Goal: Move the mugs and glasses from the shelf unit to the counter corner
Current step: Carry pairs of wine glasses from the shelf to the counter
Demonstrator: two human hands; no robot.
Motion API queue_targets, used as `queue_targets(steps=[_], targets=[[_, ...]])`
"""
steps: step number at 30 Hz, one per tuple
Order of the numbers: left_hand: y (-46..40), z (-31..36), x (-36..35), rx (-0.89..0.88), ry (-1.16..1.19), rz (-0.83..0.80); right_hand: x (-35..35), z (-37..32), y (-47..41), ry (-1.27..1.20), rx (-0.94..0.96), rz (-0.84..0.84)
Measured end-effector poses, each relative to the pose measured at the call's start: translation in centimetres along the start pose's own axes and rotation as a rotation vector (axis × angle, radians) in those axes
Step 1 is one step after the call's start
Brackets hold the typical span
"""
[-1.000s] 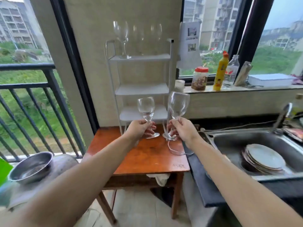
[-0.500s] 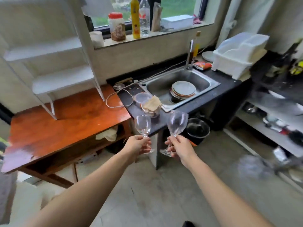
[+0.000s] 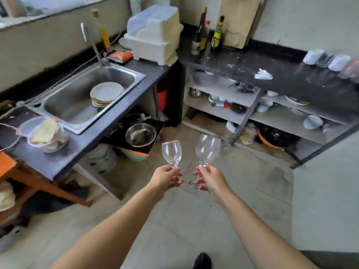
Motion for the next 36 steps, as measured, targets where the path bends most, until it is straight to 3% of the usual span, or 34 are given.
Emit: queue_targets(steps=[9,15,28,36], targets=[[-6.3,4.7,-18.0,0.014,-0.104,-0.166,18.1,-4.3,-4.6,-0.109,0.039,0.226],[-11.9,8.9,-24.5,-0.008,-0.224,-0.236,24.3,-6.7,-9.0,-0.197,0.050,0.340],[-26.8,24.7,-38.8,-0.122,-0.460,-0.466,36.8,-18.1,-21.2,-0.359,0.092,0.650],[-34.6,29.2,-49.2,-0.104,-0.469,-0.543,45.7,-23.1,-28.1,-0.339,0.098,0.700]])
Point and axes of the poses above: each hand's wrist, its own y-axis away from the middle knuckle, its own x-axis out of the back of the hand, z = x × y, the point moved 10 cm from there along -y, towards the middle knuckle, and after that the axes turned 9 degrees about -y, right-handed, at the moved point
